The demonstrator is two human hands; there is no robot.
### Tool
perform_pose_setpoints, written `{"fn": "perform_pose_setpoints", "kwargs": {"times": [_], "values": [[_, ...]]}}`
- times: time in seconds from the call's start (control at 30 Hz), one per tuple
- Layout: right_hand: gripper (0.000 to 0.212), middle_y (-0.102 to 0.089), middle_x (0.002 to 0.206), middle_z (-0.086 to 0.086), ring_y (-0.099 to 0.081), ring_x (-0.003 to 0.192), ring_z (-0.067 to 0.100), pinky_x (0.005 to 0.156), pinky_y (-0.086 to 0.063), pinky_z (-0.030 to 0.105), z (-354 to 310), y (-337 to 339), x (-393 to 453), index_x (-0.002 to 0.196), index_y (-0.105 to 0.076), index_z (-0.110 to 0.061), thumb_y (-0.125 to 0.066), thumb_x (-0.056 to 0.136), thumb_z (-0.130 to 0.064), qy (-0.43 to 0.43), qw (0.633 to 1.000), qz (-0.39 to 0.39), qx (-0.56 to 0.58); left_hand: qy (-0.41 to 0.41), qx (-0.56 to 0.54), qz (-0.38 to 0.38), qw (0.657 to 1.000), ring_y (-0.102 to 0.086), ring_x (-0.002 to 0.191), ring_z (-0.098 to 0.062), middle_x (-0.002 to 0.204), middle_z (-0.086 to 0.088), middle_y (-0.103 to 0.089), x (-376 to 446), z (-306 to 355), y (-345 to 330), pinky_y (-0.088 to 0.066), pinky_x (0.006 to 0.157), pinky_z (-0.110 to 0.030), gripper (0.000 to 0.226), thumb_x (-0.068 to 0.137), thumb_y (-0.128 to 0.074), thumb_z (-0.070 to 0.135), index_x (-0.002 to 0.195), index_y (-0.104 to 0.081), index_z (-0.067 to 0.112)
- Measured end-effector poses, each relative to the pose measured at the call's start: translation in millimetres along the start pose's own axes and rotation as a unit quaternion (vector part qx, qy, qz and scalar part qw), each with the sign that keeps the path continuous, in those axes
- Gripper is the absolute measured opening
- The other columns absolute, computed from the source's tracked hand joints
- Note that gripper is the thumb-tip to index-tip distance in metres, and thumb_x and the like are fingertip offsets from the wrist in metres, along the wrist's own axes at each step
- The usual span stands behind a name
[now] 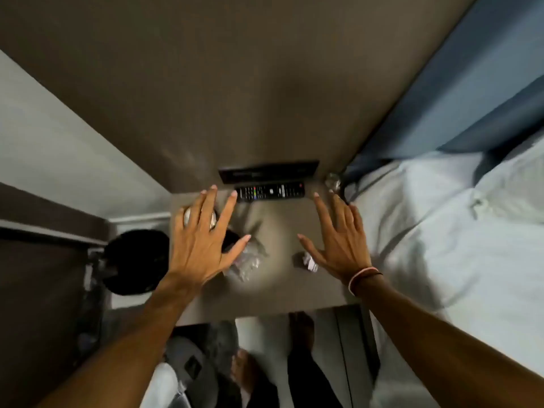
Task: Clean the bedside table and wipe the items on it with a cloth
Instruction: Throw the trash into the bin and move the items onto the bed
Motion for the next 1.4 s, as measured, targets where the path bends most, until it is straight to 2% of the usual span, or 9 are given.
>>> {"fn": "perform_pose_setpoints", "kwargs": {"times": [0.23,0.37,0.5,0.63,0.83,1.0,1.2,1.3,1.4], "values": [[0.073,-0.007,0.166,0.028,-0.01,0.156,0.04,0.125,-0.019,0.055,36.2,-214.8,-40.9,0.162,-0.016,-0.018,-0.039,0.102,-0.052,0.006,0.989,-0.144,0.028,0.049,-0.007,-0.152,0.987,0.003,0.152,-0.042,0.166,-0.016,0.008,-1.8,9.9,-224.2,-0.012,0.11,-0.079,0.097,0.074,-0.017,0.092,0.153,0.009,0.043],[0.063,-0.02,0.163,0.028,-0.01,0.154,0.036,0.126,-0.017,0.052,38.7,-250.7,-55.9,0.155,-0.037,-0.008,-0.054,0.095,0.0,0.011,0.991,-0.089,0.103,0.062,0.0,-0.151,0.987,-0.015,0.149,-0.047,0.164,-0.021,-0.015,-13.4,16.7,-265.0,-0.024,0.106,-0.076,0.072,0.092,-0.034,0.068,0.155,-0.02,0.035],[0.061,-0.038,0.156,0.026,-0.032,0.147,0.04,0.119,-0.035,0.053,38.0,-245.4,-53.4,0.146,-0.048,-0.001,-0.058,0.087,0.011,-0.028,0.983,-0.067,0.17,0.079,-0.014,-0.108,0.991,-0.05,0.123,-0.047,0.139,-0.021,-0.051,-13.7,13.3,-256.6,-0.049,0.088,-0.061,0.051,0.083,-0.065,0.019,0.133,-0.054,0.018],[0.047,-0.049,0.139,0.014,-0.051,0.123,0.022,0.106,-0.047,0.033,15.8,-220.6,-30.1,0.141,-0.05,-0.011,-0.047,0.096,0.004,-0.039,0.962,-0.105,0.248,0.164,-0.067,-0.15,0.973,-0.063,0.097,-0.043,0.123,-0.017,-0.061,-20.0,-10.7,-225.2,-0.057,0.076,-0.051,0.031,0.083,-0.064,0.02,0.114,-0.065,0.013],[0.038,-0.061,0.081,0.002,-0.06,0.068,0.02,0.061,-0.055,0.042,-66.2,-190.3,-3.9,0.095,-0.058,-0.015,-0.035,0.099,-0.045,0.051,0.961,-0.081,0.259,0.332,-0.182,-0.011,0.926,-0.065,0.08,-0.046,0.084,-0.025,-0.07,-76.3,-96.7,-168.8,-0.051,0.069,-0.047,0.036,0.078,-0.04,0.032,0.084,-0.065,0.008],[0.036,-0.045,0.109,0.003,-0.047,0.095,0.0,0.082,-0.042,0.017,-198.4,-165.6,34.4,0.11,-0.059,-0.002,-0.035,0.099,-0.026,0.122,0.892,0.002,0.434,0.337,-0.317,0.238,0.854,-0.047,0.108,-0.02,0.117,-0.013,-0.046,-104.4,-200.9,-146.0,-0.042,0.102,-0.033,0.042,0.085,-0.042,0.018,0.123,-0.047,0.001],[0.041,-0.051,0.137,0.011,-0.047,0.118,-0.012,0.103,-0.044,0.012,-338.4,-189.8,66.0,0.143,-0.043,-0.013,-0.05,0.104,-0.023,0.139,0.878,0.004,0.459,0.315,-0.473,-0.021,0.823,0.012,0.154,-0.014,0.166,0.004,0.02,-131.6,-248.5,-239.6,-0.001,0.123,-0.062,0.092,0.091,-0.049,0.029,0.154,0.017,0.031],[0.071,-0.042,0.158,0.007,-0.045,0.141,0.014,0.12,-0.034,0.049,-371.1,-226.5,66.3,0.16,-0.018,-0.019,-0.053,0.102,-0.039,0.167,0.89,-0.18,0.384,0.306,-0.492,-0.004,0.815,0.013,0.152,-0.007,0.165,0.008,0.02,-148.7,-271.1,-252.4,-0.001,0.124,-0.047,0.096,0.089,-0.055,0.028,0.152,0.016,0.042],[0.069,-0.026,0.166,0.003,-0.039,0.137,0.003,0.123,-0.03,0.048,-360.5,-238.3,69.9,0.162,-0.012,-0.023,-0.045,0.104,-0.043,0.151,0.902,-0.18,0.363,0.338,-0.473,0.009,0.813,0.007,0.15,-0.009,0.166,0.004,0.016,-149.8,-298.0,-251.4,-0.008,0.115,-0.035,0.104,0.086,-0.063,0.008,0.153,0.007,0.046]]}}
Point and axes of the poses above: each hand's wrist, its own x-axis towards the middle knuckle, its own y-axis out of the back of the hand, z = x × y, the point moved 4 cm from there along x, towards the middle knuckle
